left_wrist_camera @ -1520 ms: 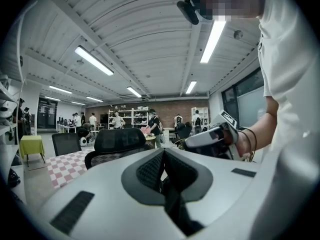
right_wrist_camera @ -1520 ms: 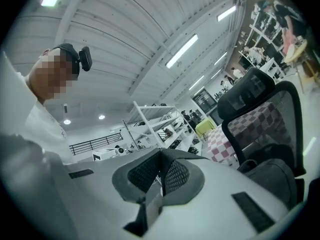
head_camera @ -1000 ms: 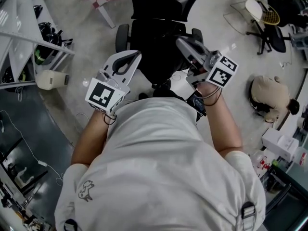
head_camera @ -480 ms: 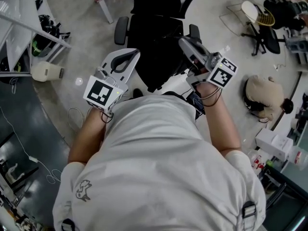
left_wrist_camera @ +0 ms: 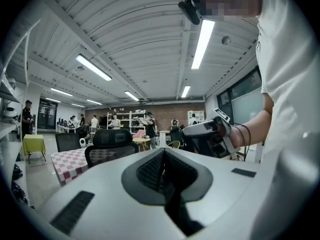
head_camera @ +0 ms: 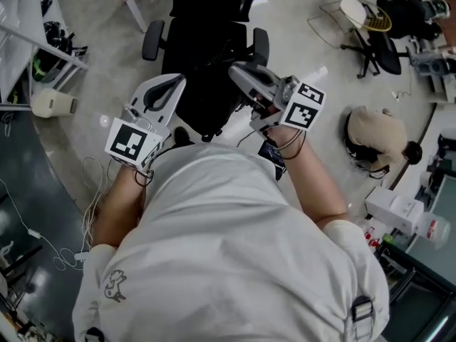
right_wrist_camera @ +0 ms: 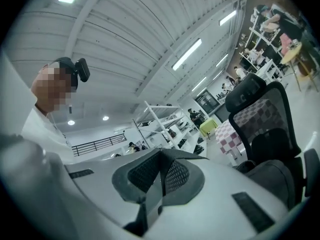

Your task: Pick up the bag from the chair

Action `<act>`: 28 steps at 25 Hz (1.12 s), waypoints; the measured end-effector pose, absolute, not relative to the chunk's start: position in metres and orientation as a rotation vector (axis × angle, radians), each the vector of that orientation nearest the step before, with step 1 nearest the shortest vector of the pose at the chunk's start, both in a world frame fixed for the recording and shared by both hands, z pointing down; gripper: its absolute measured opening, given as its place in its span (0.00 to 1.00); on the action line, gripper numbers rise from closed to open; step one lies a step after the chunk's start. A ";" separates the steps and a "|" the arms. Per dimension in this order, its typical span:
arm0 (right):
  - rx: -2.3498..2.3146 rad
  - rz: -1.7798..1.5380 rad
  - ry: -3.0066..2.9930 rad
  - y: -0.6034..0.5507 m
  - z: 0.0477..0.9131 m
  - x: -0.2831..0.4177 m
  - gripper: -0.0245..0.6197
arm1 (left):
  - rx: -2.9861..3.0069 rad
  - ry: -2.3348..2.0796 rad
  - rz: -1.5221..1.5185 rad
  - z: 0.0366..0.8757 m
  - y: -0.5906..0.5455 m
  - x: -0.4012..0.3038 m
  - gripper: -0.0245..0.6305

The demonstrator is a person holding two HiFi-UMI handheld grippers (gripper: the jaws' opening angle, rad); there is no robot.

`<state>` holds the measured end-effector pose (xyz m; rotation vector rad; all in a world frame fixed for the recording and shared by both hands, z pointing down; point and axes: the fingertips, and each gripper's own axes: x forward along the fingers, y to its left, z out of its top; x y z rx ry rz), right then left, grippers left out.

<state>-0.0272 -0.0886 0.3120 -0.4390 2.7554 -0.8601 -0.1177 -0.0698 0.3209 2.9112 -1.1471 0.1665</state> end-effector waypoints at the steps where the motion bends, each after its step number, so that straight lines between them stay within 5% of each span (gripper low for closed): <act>1: -0.421 -0.862 2.760 -0.081 0.312 -0.019 0.09 | 2.907 -1.156 0.162 0.322 -0.064 -0.106 0.05; 14: -0.251 -0.846 2.829 0.034 0.327 0.093 0.09 | 2.817 -1.333 0.173 0.337 0.059 0.018 0.05; 28: -0.297 -0.924 2.826 0.125 0.333 0.146 0.09 | 2.803 -1.256 0.245 0.340 0.137 0.049 0.05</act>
